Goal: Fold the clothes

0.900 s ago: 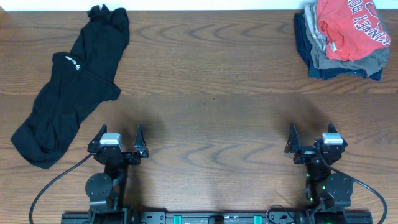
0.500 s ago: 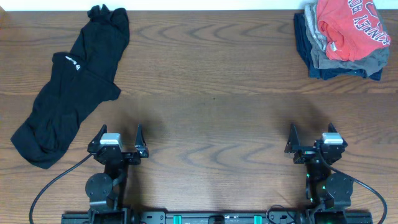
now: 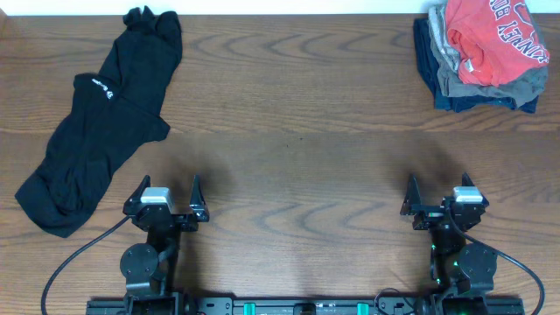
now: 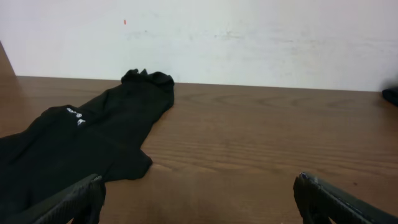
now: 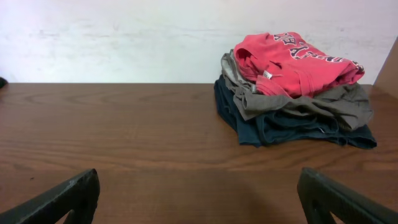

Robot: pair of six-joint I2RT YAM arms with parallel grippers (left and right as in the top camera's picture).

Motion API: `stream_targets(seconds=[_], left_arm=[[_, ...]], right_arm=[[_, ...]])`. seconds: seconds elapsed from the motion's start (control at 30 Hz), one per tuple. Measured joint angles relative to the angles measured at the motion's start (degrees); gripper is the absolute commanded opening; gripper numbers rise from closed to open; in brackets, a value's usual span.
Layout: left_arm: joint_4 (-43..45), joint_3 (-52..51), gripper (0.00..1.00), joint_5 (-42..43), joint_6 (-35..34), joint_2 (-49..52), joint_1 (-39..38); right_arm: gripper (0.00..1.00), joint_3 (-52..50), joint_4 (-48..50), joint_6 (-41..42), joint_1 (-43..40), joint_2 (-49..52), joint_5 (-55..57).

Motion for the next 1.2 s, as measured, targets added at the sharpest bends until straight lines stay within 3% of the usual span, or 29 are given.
stream_targets(seconds=[1.0,1.2], left_arm=[[0.0,0.0,0.98,0.0,0.0,0.0,0.0],[0.5,0.0,0.98,0.0,0.0,0.0,0.0]], right_arm=[[0.99,0.0,0.0,0.0,0.0,0.0,0.0],[0.99,-0.1,5.7,0.0,0.0,0.0,0.9]])
